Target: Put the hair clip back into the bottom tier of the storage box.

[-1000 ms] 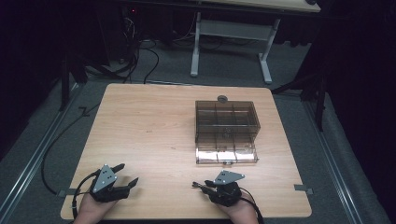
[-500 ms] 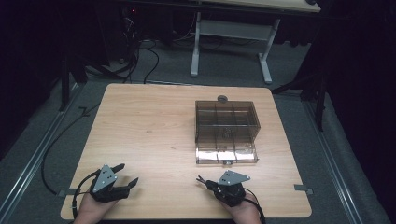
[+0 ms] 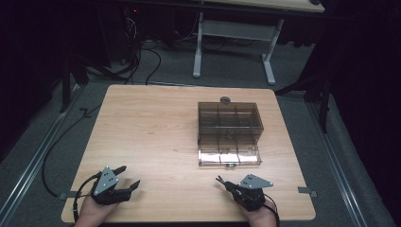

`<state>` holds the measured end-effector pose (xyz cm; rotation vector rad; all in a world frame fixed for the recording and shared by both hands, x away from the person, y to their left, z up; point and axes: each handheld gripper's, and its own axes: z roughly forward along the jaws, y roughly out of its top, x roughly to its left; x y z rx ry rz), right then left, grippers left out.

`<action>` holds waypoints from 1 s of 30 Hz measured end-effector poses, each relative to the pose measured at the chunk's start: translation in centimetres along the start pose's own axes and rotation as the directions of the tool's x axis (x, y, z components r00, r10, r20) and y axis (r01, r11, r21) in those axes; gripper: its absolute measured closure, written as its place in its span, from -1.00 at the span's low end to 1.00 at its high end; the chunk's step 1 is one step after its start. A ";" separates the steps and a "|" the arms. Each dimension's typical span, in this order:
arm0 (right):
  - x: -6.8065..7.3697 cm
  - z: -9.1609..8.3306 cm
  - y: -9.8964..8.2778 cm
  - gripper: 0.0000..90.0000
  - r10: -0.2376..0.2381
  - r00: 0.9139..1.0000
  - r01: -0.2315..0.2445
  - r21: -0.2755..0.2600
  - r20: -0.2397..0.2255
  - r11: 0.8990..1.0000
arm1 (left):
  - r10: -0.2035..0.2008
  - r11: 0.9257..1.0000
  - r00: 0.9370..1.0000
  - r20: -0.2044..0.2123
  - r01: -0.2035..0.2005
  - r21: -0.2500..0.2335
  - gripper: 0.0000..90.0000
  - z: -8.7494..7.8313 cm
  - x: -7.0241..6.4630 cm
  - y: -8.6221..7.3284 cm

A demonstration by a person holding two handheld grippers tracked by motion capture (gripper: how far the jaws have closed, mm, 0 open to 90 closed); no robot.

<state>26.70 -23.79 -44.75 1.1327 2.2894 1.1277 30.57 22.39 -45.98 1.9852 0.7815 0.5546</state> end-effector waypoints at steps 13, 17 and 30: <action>-2.4 -2.9 -2.8 0.94 0.083 0.991 -0.084 0.009 0.106 0.996 | 0.002 1.000 1.000 -0.004 -0.002 -0.001 -0.43 0.0 0.0 0.0; -2.8 -3.2 -3.2 0.93 0.094 0.989 -0.097 0.016 0.112 0.995 | 0.001 1.000 1.000 -0.004 -0.001 0.004 -0.43 0.0 0.0 0.0; -2.8 -2.5 -3.0 0.93 0.084 0.987 -0.091 0.049 0.136 0.995 | 0.003 1.000 1.000 -0.003 -0.003 0.004 -0.43 0.0 0.0 0.0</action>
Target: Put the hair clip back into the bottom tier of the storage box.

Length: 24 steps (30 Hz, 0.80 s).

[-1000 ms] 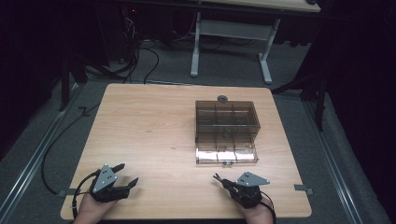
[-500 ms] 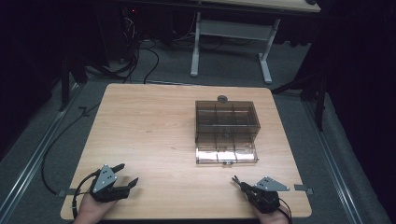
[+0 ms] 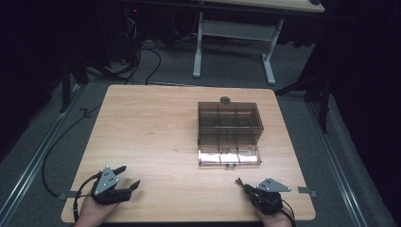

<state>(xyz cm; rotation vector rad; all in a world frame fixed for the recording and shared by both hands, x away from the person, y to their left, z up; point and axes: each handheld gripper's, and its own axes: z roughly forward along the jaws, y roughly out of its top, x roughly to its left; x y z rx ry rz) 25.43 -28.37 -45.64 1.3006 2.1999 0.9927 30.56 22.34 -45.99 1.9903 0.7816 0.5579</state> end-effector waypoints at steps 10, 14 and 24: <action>-0.1 -0.3 0.1 0.82 0.024 1.000 -0.024 -0.017 -0.017 1.000 | 0.000 1.000 1.000 0.000 0.000 0.001 -0.43 0.0 0.0 0.0; -0.2 -0.8 0.7 0.87 0.041 0.999 -0.042 -0.060 -0.015 0.997 | 0.000 1.000 1.000 -0.001 0.000 0.001 -0.43 0.0 0.0 0.0; 0.0 0.3 1.5 1.00 0.024 0.999 -0.023 -0.032 0.023 0.999 | 0.000 1.000 1.000 0.000 0.000 0.003 -0.43 0.0 0.0 0.0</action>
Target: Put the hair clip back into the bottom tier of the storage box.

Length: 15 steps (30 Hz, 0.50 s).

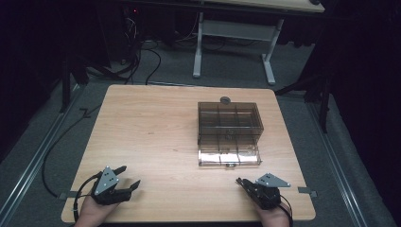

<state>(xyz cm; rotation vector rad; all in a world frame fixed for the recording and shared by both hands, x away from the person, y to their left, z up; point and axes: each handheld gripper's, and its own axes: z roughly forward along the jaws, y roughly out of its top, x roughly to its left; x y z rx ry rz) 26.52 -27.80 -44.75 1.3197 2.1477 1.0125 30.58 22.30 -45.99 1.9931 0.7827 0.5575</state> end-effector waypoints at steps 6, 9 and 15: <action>-0.1 0.2 0.0 1.00 0.012 1.000 -0.012 0.009 0.003 1.000 | 0.001 1.000 1.000 0.000 -0.001 -0.002 -0.43 0.0 0.0 0.0; -0.3 0.3 0.0 1.00 0.019 1.000 -0.019 0.012 0.004 1.000 | 0.001 1.000 1.000 0.000 -0.001 -0.001 -0.43 0.0 0.0 0.0; -0.7 0.6 0.1 1.00 0.019 1.000 -0.019 0.017 0.005 1.000 | 0.003 1.000 1.000 -0.003 -0.003 -0.002 -0.43 0.0 0.0 0.0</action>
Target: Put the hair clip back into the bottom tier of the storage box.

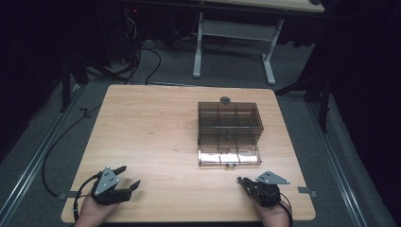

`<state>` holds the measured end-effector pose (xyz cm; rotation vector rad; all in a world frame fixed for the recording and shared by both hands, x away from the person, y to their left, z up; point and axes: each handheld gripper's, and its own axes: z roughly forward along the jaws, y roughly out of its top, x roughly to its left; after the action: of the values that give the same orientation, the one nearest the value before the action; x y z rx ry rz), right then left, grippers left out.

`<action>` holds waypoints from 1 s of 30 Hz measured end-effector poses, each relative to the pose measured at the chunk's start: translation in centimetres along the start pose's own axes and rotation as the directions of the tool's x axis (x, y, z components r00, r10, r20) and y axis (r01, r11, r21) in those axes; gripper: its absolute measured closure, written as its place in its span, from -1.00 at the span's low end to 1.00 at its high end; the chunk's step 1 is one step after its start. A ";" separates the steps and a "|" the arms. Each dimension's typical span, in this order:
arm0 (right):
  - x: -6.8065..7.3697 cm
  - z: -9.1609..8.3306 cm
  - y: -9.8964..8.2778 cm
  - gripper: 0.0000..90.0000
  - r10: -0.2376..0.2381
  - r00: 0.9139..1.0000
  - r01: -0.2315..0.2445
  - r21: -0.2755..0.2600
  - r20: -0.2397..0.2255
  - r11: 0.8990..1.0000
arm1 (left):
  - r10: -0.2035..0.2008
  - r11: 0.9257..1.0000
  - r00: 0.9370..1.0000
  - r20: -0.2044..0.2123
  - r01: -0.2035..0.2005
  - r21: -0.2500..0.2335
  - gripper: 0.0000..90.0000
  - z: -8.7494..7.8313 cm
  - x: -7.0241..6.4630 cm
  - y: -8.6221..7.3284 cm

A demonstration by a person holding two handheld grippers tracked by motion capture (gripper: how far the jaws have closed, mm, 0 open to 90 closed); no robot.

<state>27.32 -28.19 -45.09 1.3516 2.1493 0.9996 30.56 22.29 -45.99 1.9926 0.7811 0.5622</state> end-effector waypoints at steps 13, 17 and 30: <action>-0.9 0.9 0.8 1.00 0.018 1.000 -0.018 0.010 -0.001 1.000 | 0.000 1.000 1.000 -0.002 0.000 0.000 -0.43 0.0 0.0 0.0; -0.5 1.4 1.3 1.00 0.000 1.000 0.000 0.016 -0.012 1.000 | -0.001 1.000 1.000 -0.001 0.001 0.000 -0.43 0.0 0.0 0.0; -0.9 0.3 0.5 0.97 0.064 0.996 -0.066 0.021 0.065 0.998 | -0.027 0.999 1.000 0.003 0.027 -0.032 -0.43 -0.3 0.2 -0.2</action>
<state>28.20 -28.79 -44.98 1.4534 2.0876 0.9447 30.47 22.70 -45.96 1.9499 0.7918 0.5534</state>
